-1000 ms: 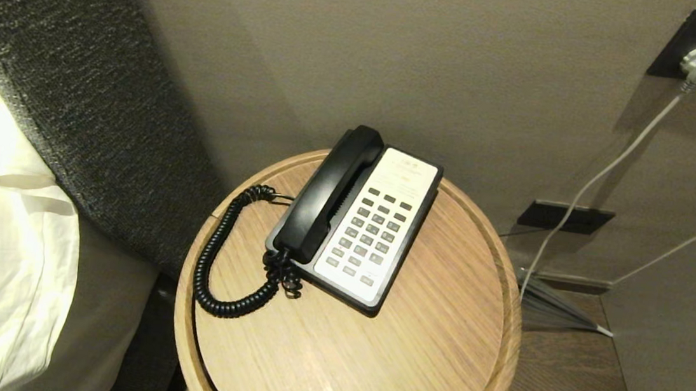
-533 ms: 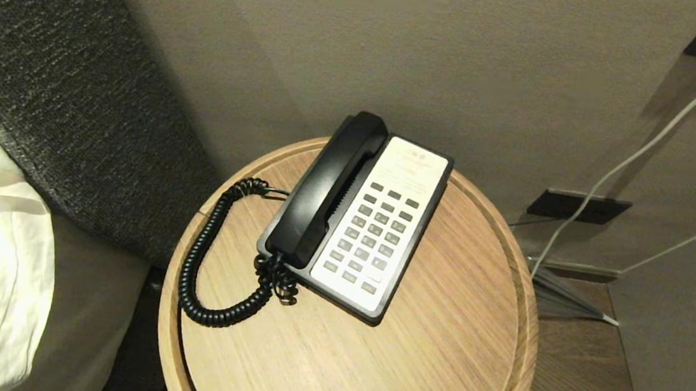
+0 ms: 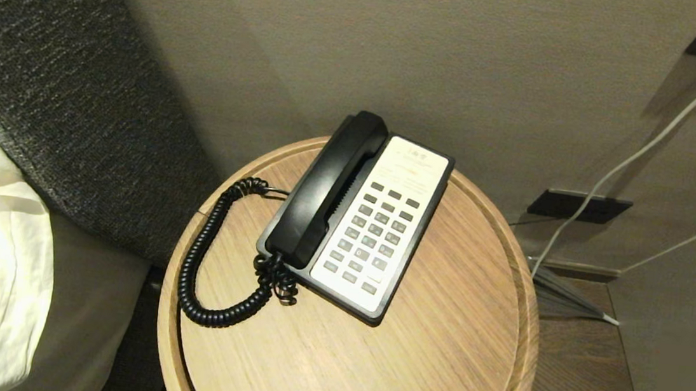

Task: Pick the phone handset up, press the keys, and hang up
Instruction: Pick up the desk phone handset

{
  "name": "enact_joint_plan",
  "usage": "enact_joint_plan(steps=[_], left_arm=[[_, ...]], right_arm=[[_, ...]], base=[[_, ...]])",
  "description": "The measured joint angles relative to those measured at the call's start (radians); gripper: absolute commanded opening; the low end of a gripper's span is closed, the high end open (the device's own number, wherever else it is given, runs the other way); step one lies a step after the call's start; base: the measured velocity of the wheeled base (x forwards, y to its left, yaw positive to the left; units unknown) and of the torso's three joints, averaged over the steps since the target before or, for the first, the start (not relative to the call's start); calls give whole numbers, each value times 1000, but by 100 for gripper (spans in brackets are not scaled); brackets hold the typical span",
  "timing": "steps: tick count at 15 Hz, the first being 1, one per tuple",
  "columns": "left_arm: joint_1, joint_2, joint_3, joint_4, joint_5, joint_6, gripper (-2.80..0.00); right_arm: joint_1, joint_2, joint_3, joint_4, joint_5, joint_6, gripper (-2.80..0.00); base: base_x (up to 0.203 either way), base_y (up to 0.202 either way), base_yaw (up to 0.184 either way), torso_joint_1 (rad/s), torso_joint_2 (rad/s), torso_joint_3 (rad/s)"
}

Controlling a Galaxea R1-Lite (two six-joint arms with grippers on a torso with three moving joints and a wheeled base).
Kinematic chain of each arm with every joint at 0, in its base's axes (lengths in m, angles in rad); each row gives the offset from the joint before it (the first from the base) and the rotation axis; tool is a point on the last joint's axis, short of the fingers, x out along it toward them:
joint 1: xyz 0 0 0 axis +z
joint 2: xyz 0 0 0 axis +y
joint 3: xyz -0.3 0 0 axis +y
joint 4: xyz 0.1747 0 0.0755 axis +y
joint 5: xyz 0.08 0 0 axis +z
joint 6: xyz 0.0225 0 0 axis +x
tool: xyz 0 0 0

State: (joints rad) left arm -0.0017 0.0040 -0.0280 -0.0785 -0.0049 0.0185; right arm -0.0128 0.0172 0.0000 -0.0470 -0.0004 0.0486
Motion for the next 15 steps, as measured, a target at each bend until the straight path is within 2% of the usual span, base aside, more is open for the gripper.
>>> enact_joint_plan(steps=[2,4,6,8,10,13,15], left_arm=[[0,40,-155,83,-54,9,-280],[0,148,-340,209,-121,13,-280],[0,329,-495,308,-198,15,-280],[0,533,-619,356,-299,20,-280],[-8,743,-753,385,-366,27,-280],[-86,1028,-1023,421,-376,31,-280],[-205,1182,-1183,465,-333,30,-280]], right_arm=[[0,0,0,0,0,0,-280],[0,0,0,0,0,0,-280],[0,0,0,0,0,0,-280],[0,0,0,0,0,0,-280],[0,0,0,0,0,0,-280],[0,0,0,0,0,0,-280],[0,0,0,0,0,0,-280]], base=[[0,0,0,0,0,0],[0,0,0,0,0,0],[0,0,0,0,0,0],[0,0,0,0,0,0],[0,0,0,0,0,0],[0,0,0,0,0,0],[0,0,0,0,0,0]])
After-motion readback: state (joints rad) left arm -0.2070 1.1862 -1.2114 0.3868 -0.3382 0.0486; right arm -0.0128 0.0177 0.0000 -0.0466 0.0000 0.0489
